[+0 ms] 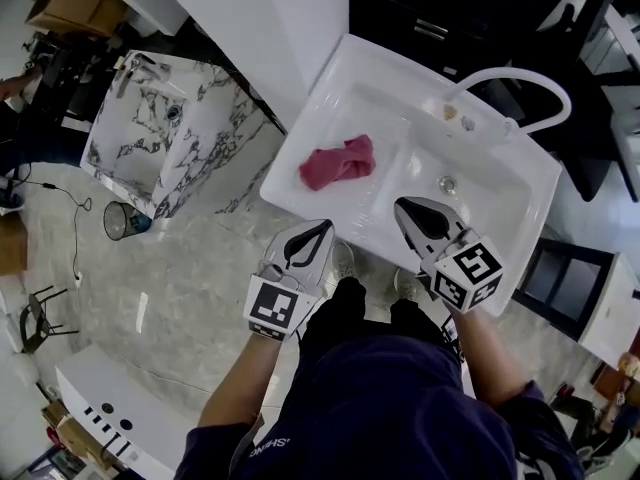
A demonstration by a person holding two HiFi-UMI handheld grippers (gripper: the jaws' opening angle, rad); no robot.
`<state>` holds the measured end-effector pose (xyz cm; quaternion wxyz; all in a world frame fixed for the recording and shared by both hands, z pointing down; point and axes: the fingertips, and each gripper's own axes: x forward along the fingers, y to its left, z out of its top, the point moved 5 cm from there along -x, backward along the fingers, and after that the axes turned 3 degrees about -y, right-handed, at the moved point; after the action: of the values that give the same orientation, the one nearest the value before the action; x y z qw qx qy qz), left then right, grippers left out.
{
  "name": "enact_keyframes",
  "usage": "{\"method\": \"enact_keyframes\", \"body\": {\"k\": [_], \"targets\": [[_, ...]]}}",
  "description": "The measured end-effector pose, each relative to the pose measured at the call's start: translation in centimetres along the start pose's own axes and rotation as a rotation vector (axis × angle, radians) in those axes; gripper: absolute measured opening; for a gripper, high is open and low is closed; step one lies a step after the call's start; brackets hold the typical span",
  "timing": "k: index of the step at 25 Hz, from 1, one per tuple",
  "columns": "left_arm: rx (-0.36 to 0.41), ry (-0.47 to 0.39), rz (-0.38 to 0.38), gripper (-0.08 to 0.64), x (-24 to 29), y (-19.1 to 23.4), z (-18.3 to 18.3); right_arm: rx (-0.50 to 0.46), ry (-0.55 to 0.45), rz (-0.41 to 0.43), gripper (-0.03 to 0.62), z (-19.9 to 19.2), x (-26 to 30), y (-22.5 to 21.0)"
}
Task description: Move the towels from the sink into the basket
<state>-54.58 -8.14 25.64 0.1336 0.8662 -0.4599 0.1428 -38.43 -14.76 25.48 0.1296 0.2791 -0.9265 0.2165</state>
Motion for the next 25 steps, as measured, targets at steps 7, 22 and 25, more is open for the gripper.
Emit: {"method": "enact_keyframes", "body": {"k": [7, 22, 25], "targets": [[-0.026, 0.032, -0.014, 0.003, -1.0, 3.7, -2.1, 0.028, 0.042, -0.015, 0.01, -1.3, 5.6, 0.0], [-0.096, 0.086, -0.051, 0.003, 0.9, 8.4, -5.0, 0.105, 0.167, -0.101, 0.191, -4.8, 14.8, -3.2], [-0.105, 0.091, -0.052, 0.003, 1.2, 9.1, -5.0, 0.108, 0.195, -0.108, 0.224, -5.2, 15.6, -3.6]]}}
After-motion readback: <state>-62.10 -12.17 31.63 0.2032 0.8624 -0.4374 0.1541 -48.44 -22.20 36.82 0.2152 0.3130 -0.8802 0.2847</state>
